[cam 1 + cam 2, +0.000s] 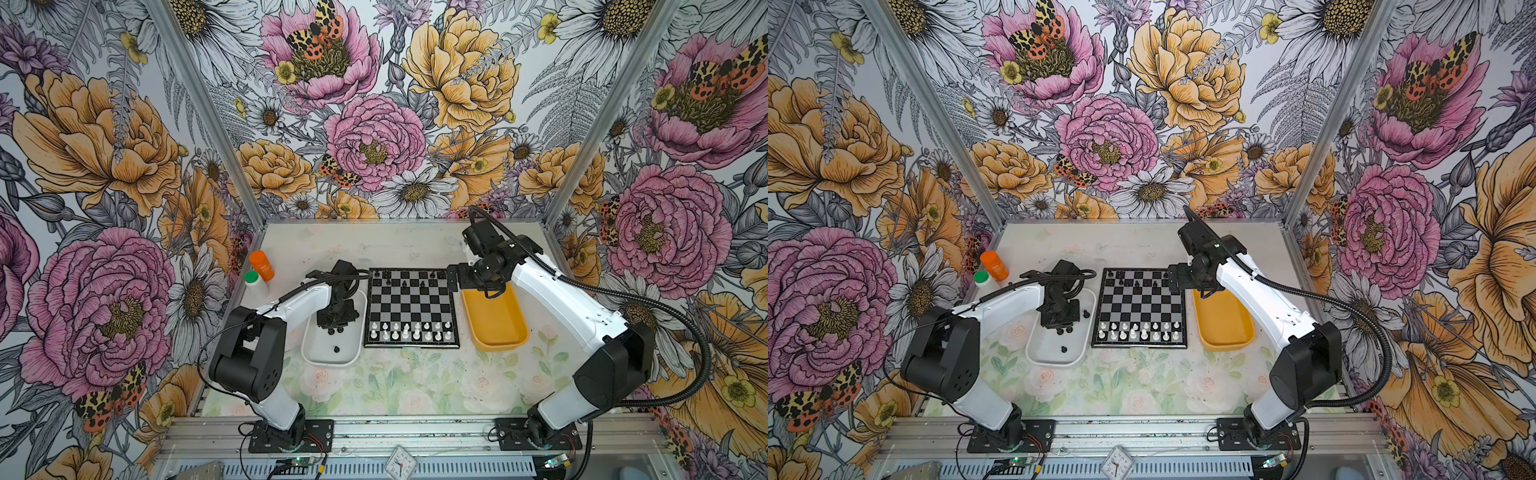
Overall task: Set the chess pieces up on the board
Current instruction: 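Lift the tall black piece and carry it over the board with the left gripper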
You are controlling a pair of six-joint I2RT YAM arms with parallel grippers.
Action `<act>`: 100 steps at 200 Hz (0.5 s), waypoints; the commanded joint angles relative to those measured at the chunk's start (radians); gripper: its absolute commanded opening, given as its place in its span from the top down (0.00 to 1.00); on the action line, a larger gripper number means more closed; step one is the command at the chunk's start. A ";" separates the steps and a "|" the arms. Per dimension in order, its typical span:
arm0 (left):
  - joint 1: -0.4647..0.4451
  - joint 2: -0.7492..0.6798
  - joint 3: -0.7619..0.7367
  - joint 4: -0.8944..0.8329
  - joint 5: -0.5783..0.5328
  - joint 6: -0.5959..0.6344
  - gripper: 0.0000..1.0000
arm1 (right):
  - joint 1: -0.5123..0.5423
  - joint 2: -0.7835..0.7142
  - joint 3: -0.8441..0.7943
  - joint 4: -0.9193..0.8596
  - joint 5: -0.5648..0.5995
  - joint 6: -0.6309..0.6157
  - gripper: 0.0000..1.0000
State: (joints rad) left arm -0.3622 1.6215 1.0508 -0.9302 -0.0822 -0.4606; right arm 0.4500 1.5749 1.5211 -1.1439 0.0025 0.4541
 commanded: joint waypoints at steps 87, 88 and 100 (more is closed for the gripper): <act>-0.015 -0.079 0.310 -0.158 0.018 0.026 0.92 | -0.005 -0.014 0.065 -0.014 0.002 -0.016 0.00; -0.016 -0.079 0.314 -0.159 0.019 0.027 0.92 | -0.005 -0.014 0.065 -0.014 0.003 -0.016 0.00; -0.028 -0.059 0.371 -0.170 0.019 0.028 0.91 | -0.005 -0.021 0.061 -0.016 0.007 -0.014 0.00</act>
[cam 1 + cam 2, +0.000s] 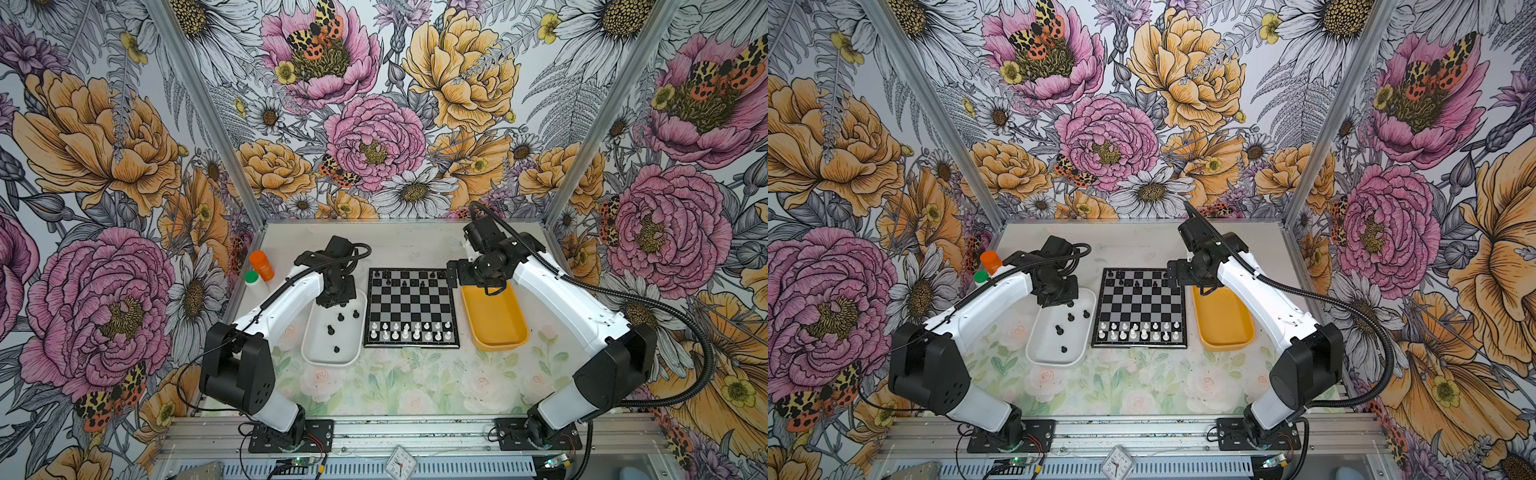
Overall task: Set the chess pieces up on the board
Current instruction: 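Lift the tall black piece and carry it over the board with the left gripper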
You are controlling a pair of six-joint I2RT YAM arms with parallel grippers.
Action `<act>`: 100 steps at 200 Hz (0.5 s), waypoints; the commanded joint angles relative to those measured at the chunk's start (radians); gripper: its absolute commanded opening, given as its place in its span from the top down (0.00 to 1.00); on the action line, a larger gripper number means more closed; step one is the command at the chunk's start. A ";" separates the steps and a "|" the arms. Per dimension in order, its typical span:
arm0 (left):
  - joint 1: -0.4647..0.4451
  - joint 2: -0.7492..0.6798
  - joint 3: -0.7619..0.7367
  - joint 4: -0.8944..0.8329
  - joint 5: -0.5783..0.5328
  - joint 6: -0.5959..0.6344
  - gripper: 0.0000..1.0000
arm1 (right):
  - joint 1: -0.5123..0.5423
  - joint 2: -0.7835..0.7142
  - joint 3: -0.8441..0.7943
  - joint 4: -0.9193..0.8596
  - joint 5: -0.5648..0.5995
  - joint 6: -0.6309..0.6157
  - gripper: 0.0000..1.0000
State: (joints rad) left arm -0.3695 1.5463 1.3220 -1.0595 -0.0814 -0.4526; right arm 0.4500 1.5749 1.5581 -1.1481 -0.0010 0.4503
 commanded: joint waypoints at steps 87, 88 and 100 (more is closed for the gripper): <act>-0.134 0.360 0.503 -0.055 0.014 0.066 0.92 | -0.015 -0.116 -0.053 -0.031 0.056 0.023 0.00; -0.136 0.364 0.508 -0.055 0.014 0.067 0.93 | -0.015 -0.118 -0.055 -0.032 0.056 0.023 0.00; -0.152 0.411 0.557 -0.056 0.017 0.075 0.93 | -0.017 -0.133 -0.066 -0.035 0.059 0.029 0.00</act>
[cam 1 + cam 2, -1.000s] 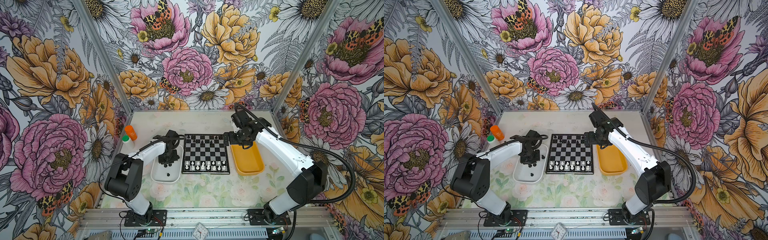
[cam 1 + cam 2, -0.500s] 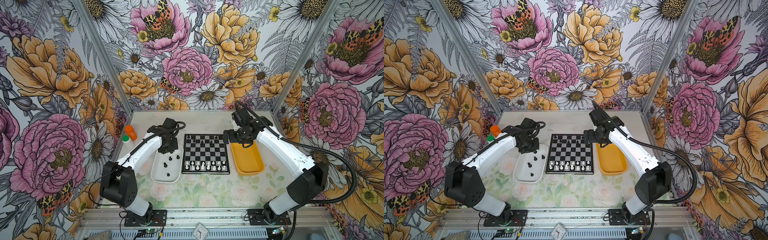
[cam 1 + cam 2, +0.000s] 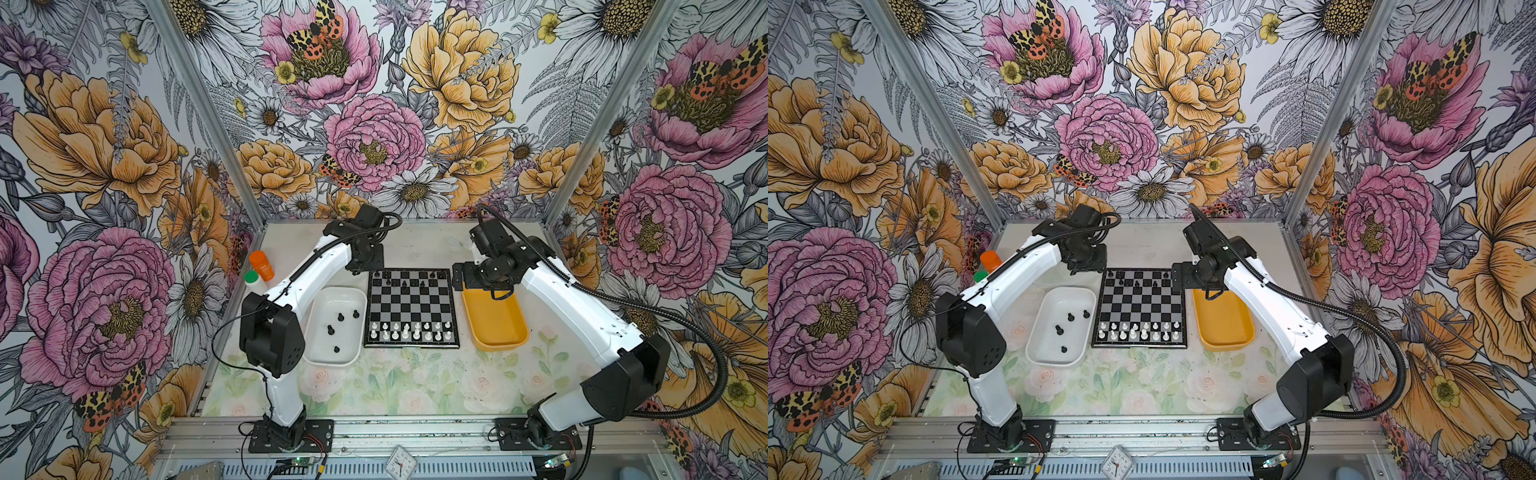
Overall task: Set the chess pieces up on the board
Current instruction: 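Lift the tall black piece and carry it over the board with the left gripper, then lower the tall black piece onto a farthest-row square and open the left gripper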
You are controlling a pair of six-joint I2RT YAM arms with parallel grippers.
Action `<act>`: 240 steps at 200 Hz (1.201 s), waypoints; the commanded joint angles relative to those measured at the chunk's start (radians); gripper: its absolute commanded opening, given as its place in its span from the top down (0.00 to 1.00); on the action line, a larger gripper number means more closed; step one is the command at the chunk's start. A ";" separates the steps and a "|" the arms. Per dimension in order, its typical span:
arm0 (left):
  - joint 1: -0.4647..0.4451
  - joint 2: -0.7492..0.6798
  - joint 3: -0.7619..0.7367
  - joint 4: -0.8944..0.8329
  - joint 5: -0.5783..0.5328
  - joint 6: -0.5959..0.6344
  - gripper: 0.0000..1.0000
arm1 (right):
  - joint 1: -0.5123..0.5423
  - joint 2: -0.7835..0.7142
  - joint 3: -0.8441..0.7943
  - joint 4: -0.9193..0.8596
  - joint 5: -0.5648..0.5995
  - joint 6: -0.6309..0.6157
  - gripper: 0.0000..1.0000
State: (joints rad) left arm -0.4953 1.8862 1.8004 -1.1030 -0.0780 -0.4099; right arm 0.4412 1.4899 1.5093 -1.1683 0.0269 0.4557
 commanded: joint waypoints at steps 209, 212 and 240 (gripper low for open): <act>-0.146 0.526 0.542 -0.015 0.080 0.046 0.93 | -0.085 -0.224 -0.132 -0.086 0.074 0.043 0.00; -0.147 0.529 0.544 -0.015 0.081 0.045 0.93 | -0.087 -0.226 -0.134 -0.087 0.074 0.043 0.00; -0.143 0.551 0.557 -0.017 0.080 0.049 0.93 | -0.093 -0.236 -0.135 -0.094 0.077 0.043 0.00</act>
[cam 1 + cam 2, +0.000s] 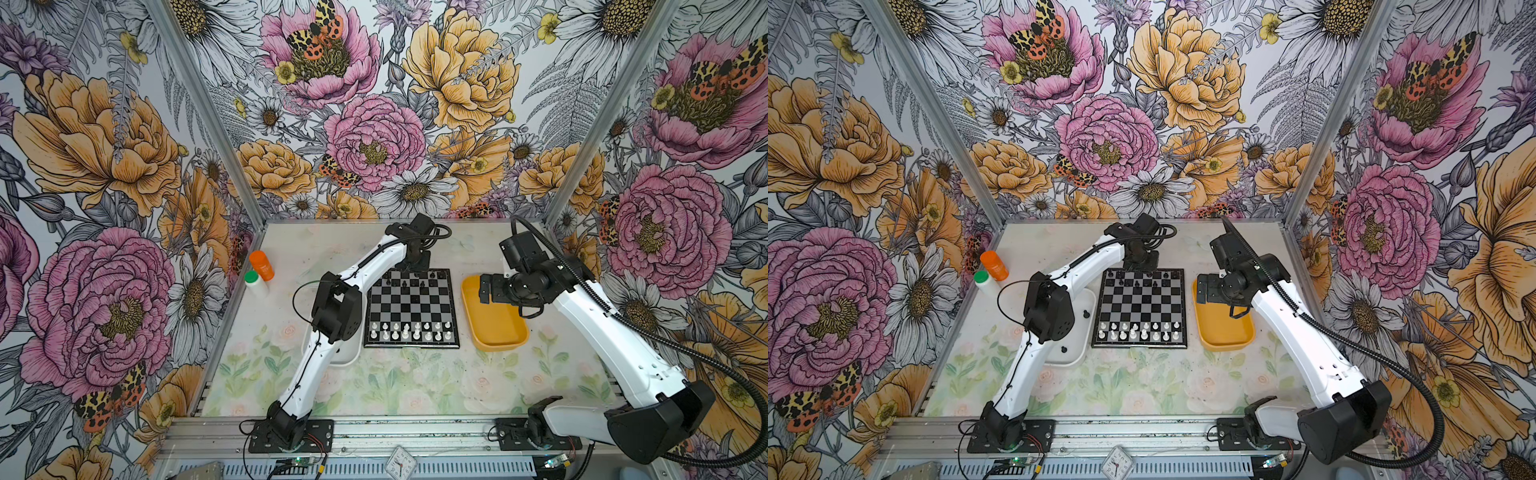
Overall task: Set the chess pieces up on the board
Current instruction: 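Lower the tall black piece onto a farthest-row square and open the left gripper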
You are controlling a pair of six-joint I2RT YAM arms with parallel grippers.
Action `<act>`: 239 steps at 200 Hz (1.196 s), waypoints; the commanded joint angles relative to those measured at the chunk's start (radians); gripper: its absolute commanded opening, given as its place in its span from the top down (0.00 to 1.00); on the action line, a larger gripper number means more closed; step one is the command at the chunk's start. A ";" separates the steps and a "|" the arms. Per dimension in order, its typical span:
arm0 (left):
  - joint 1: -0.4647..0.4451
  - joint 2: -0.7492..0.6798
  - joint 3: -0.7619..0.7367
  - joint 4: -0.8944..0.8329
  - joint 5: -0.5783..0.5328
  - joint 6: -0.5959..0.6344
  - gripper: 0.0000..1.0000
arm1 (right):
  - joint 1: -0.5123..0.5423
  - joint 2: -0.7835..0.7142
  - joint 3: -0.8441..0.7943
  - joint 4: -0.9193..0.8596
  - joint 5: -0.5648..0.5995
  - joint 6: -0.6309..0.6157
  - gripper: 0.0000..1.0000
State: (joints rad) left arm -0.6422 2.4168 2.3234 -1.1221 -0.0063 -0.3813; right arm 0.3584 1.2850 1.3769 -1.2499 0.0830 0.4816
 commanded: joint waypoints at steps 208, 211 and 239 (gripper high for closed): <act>0.041 0.106 0.106 -0.004 0.037 0.036 0.87 | -0.051 0.007 0.016 -0.019 0.017 0.001 0.00; 0.042 0.107 0.108 -0.003 0.037 0.036 0.87 | -0.051 0.007 0.018 -0.020 0.018 0.001 0.00; 0.041 0.108 0.110 -0.005 0.032 0.039 0.86 | -0.052 0.008 0.017 -0.019 0.017 0.005 0.00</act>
State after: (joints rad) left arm -0.6098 2.5122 2.4054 -1.1221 0.0128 -0.3588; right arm 0.3126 1.2877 1.3769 -1.2678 0.0860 0.4808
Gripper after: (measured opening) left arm 0.143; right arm 0.995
